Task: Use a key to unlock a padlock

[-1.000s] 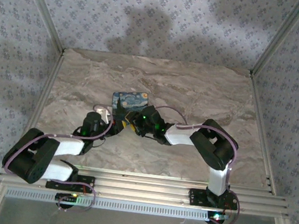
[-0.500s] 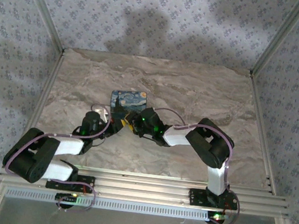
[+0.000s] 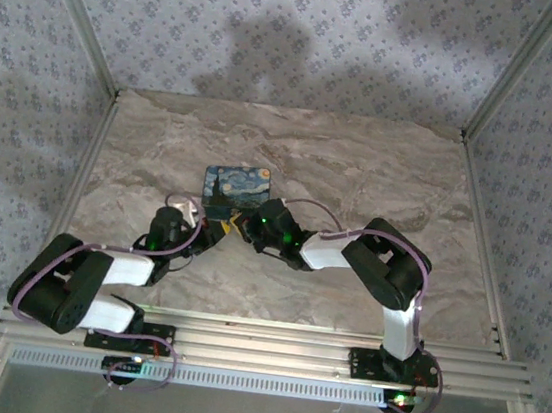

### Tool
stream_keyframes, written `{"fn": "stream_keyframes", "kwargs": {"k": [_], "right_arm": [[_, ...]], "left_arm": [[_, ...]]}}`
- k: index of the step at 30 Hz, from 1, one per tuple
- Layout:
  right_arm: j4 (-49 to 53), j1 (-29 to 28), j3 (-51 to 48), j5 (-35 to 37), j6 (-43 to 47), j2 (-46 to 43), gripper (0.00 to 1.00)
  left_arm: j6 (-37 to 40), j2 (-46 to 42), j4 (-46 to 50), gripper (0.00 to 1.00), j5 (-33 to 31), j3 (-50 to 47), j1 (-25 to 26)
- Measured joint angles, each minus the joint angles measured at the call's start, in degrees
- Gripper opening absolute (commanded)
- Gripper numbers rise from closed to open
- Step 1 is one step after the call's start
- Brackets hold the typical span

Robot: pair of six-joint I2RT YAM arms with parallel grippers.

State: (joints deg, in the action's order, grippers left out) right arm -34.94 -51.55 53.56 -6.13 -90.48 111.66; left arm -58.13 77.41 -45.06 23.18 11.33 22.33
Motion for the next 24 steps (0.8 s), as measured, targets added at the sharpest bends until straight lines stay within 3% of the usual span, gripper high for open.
{"fn": "stream_keyframes", "kwargs": {"k": [6,16,21,24], "right_arm": [[0.2,-1.0,0.3,2.4,0.3,0.0,0.00],[1.1,-2.2,0.7,6.8,3.3,0.3,0.00],[1.4,-2.3,0.7,8.3,4.0,0.3,0.00],[3.0,-2.3,1.5,8.3,4.9,0.3,0.00]], "left_arm": [[-2.9,0.5,-1.0,0.00,0.9,-0.4,-1.2],[-8.5,8.7,-6.8,0.00,8.1,1.1,-5.2],[-7.3,11.6,-7.7,0.00,11.0,2.7,-5.9],[-0.8,10.5,-4.1,0.00,10.8,3.5,-5.8]]}}
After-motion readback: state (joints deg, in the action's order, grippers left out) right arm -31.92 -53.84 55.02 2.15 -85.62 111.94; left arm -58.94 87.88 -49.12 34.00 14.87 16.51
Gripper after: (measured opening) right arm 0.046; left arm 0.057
